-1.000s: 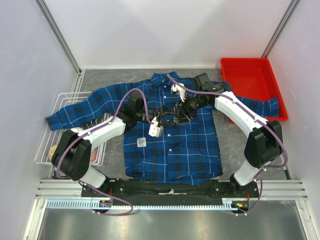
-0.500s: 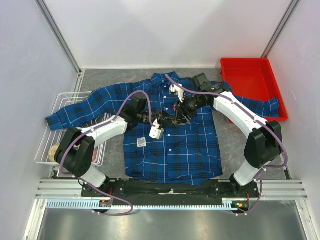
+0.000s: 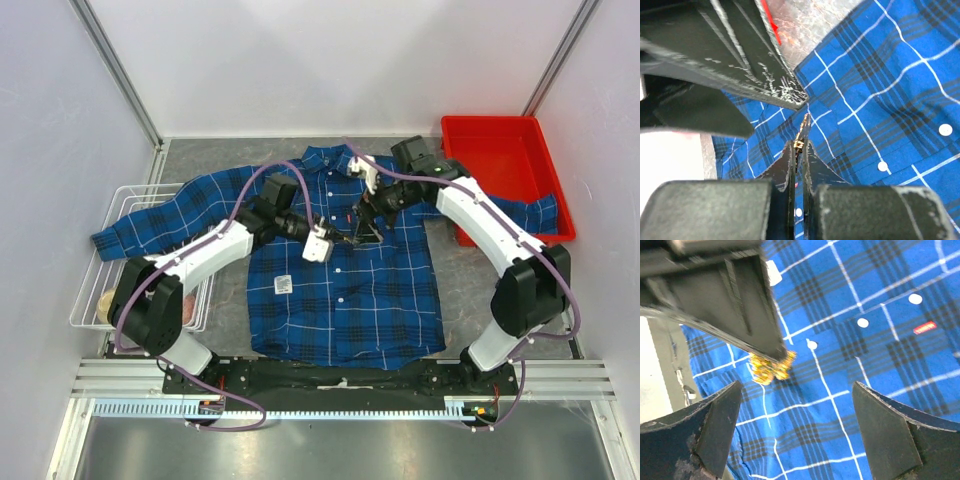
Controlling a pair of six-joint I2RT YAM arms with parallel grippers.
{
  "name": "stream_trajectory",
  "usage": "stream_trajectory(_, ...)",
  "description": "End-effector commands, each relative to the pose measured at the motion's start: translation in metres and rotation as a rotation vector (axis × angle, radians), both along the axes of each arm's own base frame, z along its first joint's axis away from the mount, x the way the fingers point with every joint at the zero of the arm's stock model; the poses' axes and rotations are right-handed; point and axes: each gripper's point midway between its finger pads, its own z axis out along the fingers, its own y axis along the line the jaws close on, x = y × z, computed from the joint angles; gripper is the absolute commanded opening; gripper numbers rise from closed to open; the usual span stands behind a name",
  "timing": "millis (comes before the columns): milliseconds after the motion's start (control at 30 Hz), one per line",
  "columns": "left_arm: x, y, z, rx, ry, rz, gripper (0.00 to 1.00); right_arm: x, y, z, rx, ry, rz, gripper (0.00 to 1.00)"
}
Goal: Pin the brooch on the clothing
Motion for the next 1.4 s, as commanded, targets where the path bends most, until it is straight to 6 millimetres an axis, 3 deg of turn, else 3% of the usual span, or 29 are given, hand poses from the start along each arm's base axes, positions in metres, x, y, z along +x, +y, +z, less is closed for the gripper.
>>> stream_trajectory(0, -0.011, 0.010, 0.033, 0.060, 0.304, 0.106, 0.02, 0.027, -0.023, 0.049, 0.034, -0.173, -0.099, 0.98)
stream_trajectory(67, -0.005, 0.010, 0.046, 0.071, 0.426, 0.197, 0.02, 0.043, -0.027, 0.055, 0.029, -0.234, -0.170, 0.98)
stream_trajectory(133, 0.002, 0.012, 0.054, 0.085, 0.502, 0.275, 0.02, 0.043, -0.029, 0.061, 0.039, -0.291, -0.162, 0.98)
stream_trajectory(300, -0.003, 0.016, 0.079, 0.061, 0.772, 0.330, 0.03, 0.024, -0.020, 0.075, 0.132, -0.324, -0.087, 0.97)
stream_trajectory(567, -0.012, 0.019, 0.096, 0.045, 0.977, 0.347, 0.04, 0.010, -0.003, 0.100, 0.275, -0.312, -0.037, 0.75)
stream_trajectory(867, -0.009, 0.015, 0.094, 0.058, 1.064, 0.371, 0.03, -0.018, 0.021, 0.090, 0.281, -0.241, 0.076, 0.65)
stream_trajectory(1167, -0.008, 0.013, 0.095, 0.052, 1.068, 0.362, 0.04, -0.012, 0.025, 0.069, 0.243, -0.202, 0.081, 0.54)
stream_trajectory(1367, -0.009, 0.014, 0.094, 0.052, 1.062, 0.364, 0.04, -0.006, 0.029, 0.070, 0.250, -0.192, 0.076, 0.39)
